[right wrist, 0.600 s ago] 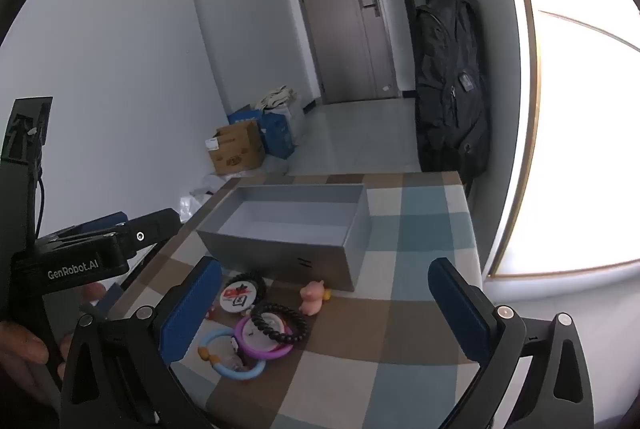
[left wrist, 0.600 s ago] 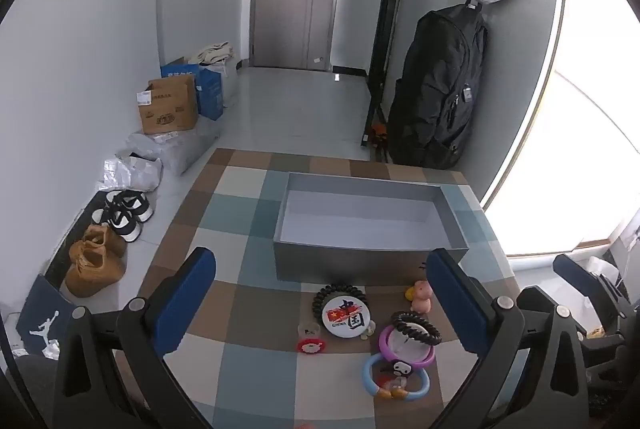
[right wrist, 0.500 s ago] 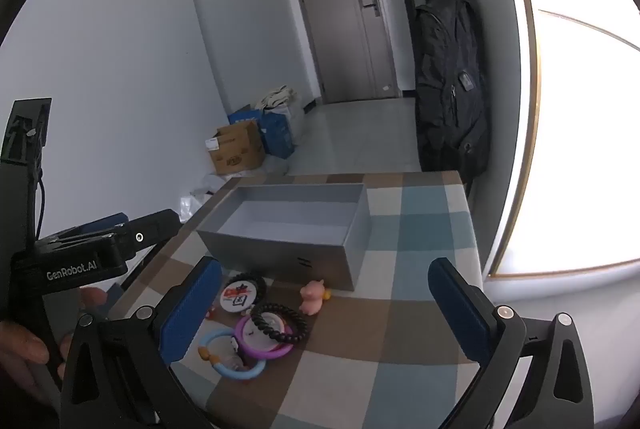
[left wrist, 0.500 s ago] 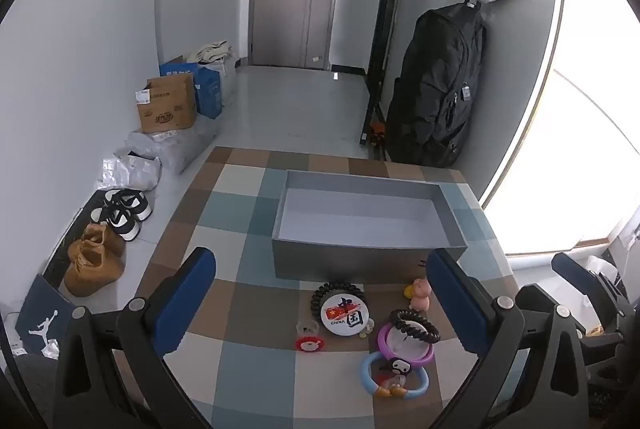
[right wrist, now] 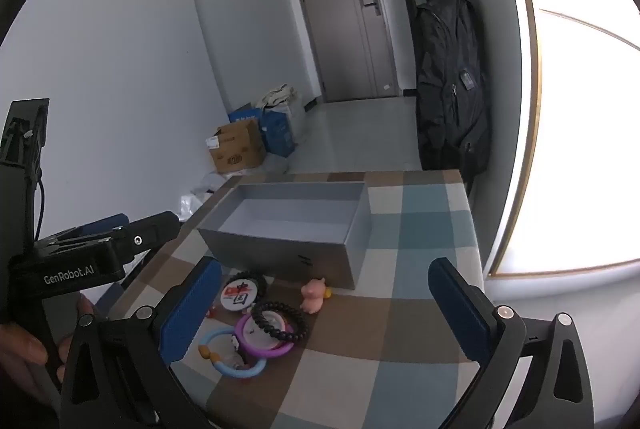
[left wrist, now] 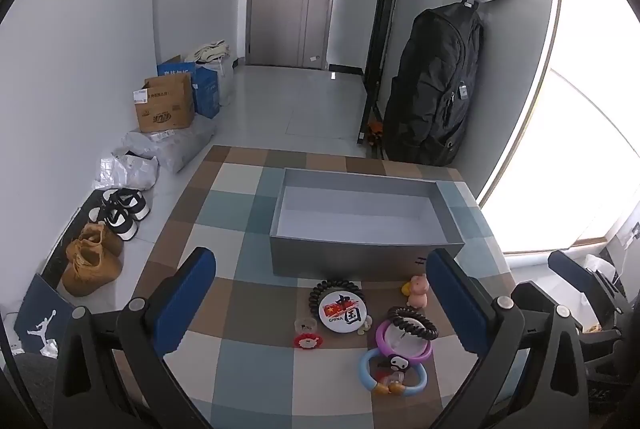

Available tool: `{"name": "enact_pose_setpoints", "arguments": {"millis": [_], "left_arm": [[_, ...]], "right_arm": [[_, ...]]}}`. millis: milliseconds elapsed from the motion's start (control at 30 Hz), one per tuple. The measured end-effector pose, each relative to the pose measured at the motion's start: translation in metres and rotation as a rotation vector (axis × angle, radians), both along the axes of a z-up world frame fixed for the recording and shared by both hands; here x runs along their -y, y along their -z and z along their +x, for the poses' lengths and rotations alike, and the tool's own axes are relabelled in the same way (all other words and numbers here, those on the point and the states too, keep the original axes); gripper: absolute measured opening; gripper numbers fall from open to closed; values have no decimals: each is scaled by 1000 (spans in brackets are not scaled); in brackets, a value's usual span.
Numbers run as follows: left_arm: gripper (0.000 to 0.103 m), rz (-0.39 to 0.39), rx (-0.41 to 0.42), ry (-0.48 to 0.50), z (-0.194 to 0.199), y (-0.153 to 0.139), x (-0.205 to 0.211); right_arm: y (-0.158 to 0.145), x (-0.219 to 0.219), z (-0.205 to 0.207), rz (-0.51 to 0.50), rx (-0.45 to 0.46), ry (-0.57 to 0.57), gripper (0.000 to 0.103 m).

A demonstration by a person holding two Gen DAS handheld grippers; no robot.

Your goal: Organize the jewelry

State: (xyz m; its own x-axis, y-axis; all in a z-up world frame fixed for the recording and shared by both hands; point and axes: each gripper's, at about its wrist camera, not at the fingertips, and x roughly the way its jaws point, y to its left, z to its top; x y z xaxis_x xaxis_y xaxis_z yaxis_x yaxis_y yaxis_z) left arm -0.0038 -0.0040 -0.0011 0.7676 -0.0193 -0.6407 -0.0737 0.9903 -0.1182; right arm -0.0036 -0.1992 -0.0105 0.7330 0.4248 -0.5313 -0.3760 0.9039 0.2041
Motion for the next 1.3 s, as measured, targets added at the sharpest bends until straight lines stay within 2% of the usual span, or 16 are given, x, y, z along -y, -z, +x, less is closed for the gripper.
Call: {"name": "enact_pose_setpoints", "arguments": {"millis": [333,1300], "left_arm": [[102,-24,-8,10,1,1,-3],[102,-31,-13,13,1,4,-3]], "right_arm": [[1,1,2,-1,-7,-1,103],[8,-2,0,-2,-21,-8,103]]}}
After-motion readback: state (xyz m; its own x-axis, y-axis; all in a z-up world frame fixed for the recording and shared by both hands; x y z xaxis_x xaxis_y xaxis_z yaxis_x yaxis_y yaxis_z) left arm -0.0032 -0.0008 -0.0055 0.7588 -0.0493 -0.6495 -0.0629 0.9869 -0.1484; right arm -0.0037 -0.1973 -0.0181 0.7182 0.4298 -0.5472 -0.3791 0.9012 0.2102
